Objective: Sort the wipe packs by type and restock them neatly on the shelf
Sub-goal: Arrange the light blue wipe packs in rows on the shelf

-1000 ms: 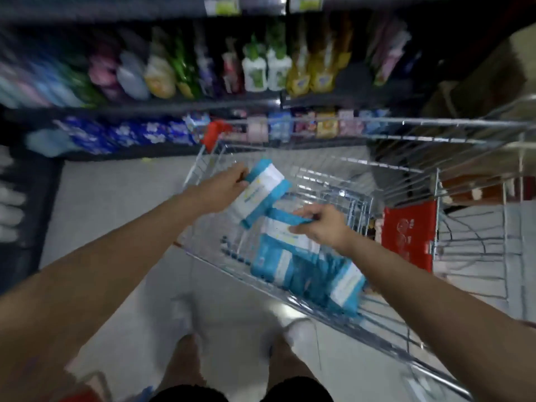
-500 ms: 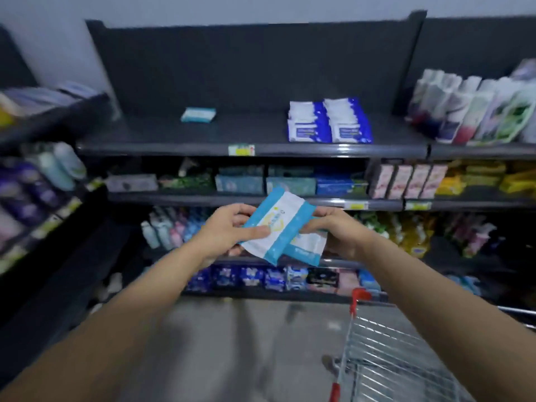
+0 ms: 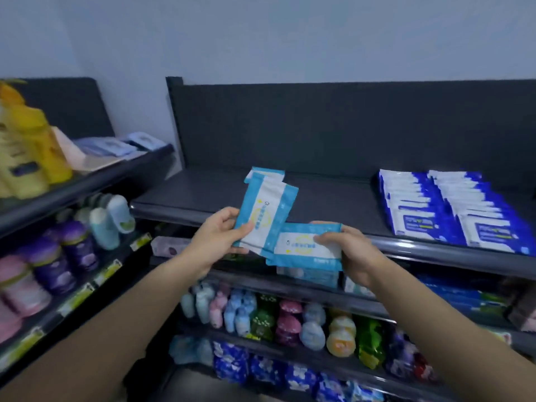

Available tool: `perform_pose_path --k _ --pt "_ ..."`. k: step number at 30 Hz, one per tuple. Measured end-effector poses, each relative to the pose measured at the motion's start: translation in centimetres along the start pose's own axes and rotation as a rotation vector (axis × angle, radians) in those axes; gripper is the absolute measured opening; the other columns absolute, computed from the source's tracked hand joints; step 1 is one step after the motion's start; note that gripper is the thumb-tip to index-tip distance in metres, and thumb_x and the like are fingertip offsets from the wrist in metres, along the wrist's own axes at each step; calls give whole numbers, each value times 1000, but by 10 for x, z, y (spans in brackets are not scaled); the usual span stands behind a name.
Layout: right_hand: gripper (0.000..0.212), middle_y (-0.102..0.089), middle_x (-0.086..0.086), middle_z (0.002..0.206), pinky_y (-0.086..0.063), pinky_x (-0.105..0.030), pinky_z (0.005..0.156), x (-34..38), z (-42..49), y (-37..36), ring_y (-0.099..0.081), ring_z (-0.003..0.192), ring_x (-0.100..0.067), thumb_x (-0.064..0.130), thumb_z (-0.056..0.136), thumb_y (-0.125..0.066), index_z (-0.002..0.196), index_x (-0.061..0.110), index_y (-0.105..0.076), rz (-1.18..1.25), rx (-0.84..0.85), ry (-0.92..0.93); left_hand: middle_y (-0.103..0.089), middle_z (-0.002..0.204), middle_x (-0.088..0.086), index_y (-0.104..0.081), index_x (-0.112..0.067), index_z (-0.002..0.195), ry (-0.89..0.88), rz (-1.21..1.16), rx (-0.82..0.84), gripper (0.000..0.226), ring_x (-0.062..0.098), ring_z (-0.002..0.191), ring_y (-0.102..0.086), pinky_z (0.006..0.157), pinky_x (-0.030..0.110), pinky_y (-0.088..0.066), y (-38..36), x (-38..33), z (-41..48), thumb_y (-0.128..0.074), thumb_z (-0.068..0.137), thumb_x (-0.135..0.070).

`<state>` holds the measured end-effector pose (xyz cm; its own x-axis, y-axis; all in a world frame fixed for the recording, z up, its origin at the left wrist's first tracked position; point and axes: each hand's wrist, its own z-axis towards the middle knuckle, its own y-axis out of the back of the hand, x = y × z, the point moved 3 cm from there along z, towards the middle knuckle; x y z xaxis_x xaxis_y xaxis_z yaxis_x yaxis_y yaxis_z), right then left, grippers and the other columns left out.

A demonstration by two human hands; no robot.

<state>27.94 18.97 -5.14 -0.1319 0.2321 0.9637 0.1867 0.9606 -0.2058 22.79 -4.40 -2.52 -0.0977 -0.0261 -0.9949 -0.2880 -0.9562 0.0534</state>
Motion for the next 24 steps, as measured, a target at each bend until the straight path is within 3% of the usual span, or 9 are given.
perform_pose_path --k 4,6,9,13,15,17,19,21,24 --pt "22 -73 -14 101 -57 -36 72 25 100 -24 -70 85 -27 3 86 -61 107 5 -66 57 32 -39 -74 93 2 -65 -9 94 -30 -39 -213 7 19 80 -69 71 32 -57 10 10 96 -67 88 -12" --pt "18 -74 -13 98 -57 -33 68 38 147 -28 -71 80 -25 4 86 -61 103 6 -66 47 31 -45 -74 95 8 -66 -9 90 -4 -59 -229 12 20 82 -69 74 31 -55 15 13 141 -73 82 -9" --pt "16 -74 -10 94 -54 -31 67 49 207 -35 -70 79 -22 5 86 -61 100 8 -67 -16 29 -36 -74 94 10 -60 -6 87 105 -29 -141 39 23 81 -70 75 37 -55 25 18 200 -86 57 -6" --pt "16 -74 -6 93 -53 -29 65 44 259 -44 -70 80 -20 7 88 -60 102 12 -67 -105 35 -74 -69 102 9 -53 -11 107 299 -74 95 55 19 81 -69 60 29 -55 37 29 258 -73 61 10" --pt "19 -74 -9 96 -55 -31 69 40 279 -45 -70 83 -23 2 87 -61 103 10 -67 -170 33 -55 -68 99 7 -56 -15 111 320 -58 162 61 19 79 -68 58 28 -54 46 32 283 -67 54 3" --pt "18 -73 -10 92 -55 -29 69 36 293 -44 -69 78 -21 0 84 -64 98 10 -67 -303 3 -24 -69 95 11 -61 -12 107 282 -41 182 54 21 77 -67 61 28 -53 55 37 305 -66 54 -2" --pt "8 -68 -7 78 -49 -24 62 36 302 -42 -63 68 -16 6 81 -72 80 9 -65 -452 -50 -1 -70 93 13 -62 -8 104 234 -46 176 42 24 77 -67 62 29 -53 62 38 325 -66 63 1" --pt "28 -60 -4 64 -42 -24 58 38 312 -38 -55 62 -13 23 78 -77 63 10 -57 -622 -128 47 -70 94 13 -60 -7 105 195 -157 112 31 25 79 -68 62 31 -55 66 39 344 -60 77 7" --pt "38 -59 1 58 -40 -25 57 49 319 -41 -51 55 -10 39 75 -78 62 8 -60 -779 -237 152 -70 95 11 -60 -9 102 186 -371 36 21 23 80 -70 65 37 -60 63 41 363 -53 87 4"
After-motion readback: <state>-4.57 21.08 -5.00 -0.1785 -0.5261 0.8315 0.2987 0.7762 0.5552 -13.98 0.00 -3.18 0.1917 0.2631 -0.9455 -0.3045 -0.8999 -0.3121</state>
